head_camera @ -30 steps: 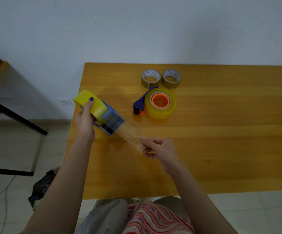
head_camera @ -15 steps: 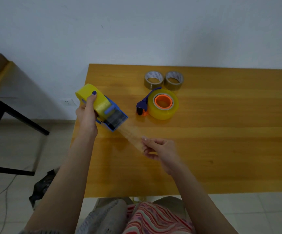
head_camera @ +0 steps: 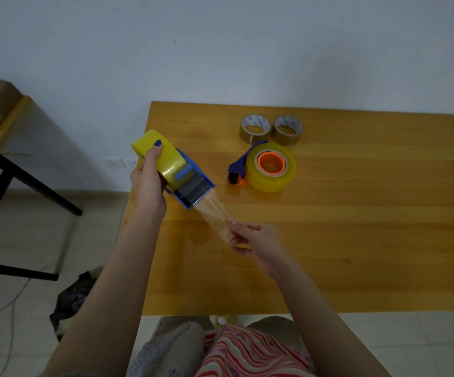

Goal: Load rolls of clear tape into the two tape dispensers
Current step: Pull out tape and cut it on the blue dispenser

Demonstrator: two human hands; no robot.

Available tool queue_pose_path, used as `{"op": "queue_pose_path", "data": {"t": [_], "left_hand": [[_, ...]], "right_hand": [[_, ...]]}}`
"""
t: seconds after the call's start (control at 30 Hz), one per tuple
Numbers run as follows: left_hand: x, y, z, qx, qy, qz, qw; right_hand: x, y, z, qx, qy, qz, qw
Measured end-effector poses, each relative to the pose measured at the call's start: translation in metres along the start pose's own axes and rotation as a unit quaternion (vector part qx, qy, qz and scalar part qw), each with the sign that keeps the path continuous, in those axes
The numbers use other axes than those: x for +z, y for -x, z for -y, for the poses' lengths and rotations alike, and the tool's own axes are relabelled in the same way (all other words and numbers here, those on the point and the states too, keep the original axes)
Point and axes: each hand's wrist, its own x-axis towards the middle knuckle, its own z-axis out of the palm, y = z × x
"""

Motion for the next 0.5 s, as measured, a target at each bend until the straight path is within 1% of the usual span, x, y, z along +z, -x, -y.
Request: {"op": "queue_pose_path", "data": {"t": [0.1, 0.2, 0.27, 0.37, 0.5], "left_hand": [[-0.001, -0.002, -0.002, -0.011, 0.012, -0.009, 1.000], [0.000, 0.001, -0.005, -0.050, 0.053, -0.026, 0.997], [0.003, 0.003, -0.007, -0.055, 0.066, -0.036, 0.996], [0.006, 0.003, -0.007, -0.048, 0.054, -0.051, 0.996], [0.013, 0.002, -0.008, -0.064, 0.067, -0.044, 0.995]], "right_hand": [[0.003, -0.002, -0.002, 0.027, -0.040, 0.041, 0.998], [0.012, -0.002, -0.005, 0.041, -0.062, 0.060, 0.995], [0.020, -0.003, -0.009, 0.046, -0.064, 0.048, 0.996], [0.026, -0.005, -0.010, 0.051, -0.070, 0.021, 0.996], [0.030, -0.008, -0.009, 0.068, -0.102, -0.013, 0.992]]}}
